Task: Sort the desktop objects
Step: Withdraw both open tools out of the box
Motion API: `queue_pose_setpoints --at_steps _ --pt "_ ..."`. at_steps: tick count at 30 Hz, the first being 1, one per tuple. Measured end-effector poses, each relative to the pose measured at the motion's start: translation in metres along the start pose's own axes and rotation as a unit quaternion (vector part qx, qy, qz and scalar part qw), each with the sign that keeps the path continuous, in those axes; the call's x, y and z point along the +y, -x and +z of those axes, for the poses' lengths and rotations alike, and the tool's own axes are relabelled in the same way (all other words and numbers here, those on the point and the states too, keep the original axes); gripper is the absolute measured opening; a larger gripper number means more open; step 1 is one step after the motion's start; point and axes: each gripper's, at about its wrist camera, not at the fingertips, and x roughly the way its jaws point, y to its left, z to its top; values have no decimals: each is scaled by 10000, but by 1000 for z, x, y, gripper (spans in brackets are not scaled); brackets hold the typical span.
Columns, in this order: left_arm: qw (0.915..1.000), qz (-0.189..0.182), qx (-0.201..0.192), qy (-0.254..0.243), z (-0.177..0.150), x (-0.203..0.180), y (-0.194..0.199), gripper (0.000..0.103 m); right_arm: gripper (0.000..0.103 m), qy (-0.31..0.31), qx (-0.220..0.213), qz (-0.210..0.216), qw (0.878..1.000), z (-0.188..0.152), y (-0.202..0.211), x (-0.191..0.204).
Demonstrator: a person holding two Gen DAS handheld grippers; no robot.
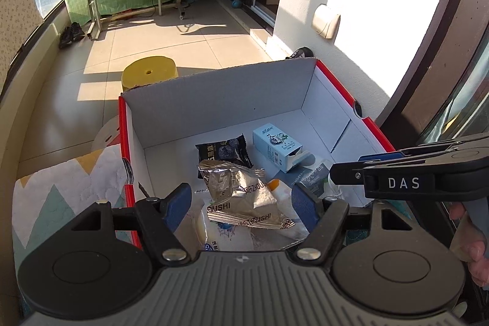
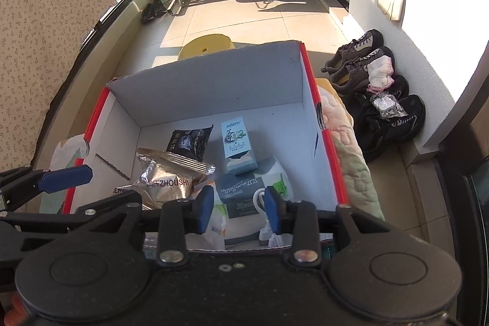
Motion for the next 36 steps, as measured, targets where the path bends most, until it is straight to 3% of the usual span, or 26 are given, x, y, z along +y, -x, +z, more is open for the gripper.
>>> queue_pose_setpoints --at_steps 13,20,36 --pt "9997 -30 -226 -63 -17 -12 60 71 38 84 -195 189 9996 -13 55 17" --pt "9995 -126 -284 -66 -37 -19 85 72 48 39 -341 266 9991 -28 81 20" --pt "9996 -155 -193 103 -94 -27 116 81 59 -55 -111 283 9995 -81 97 29"
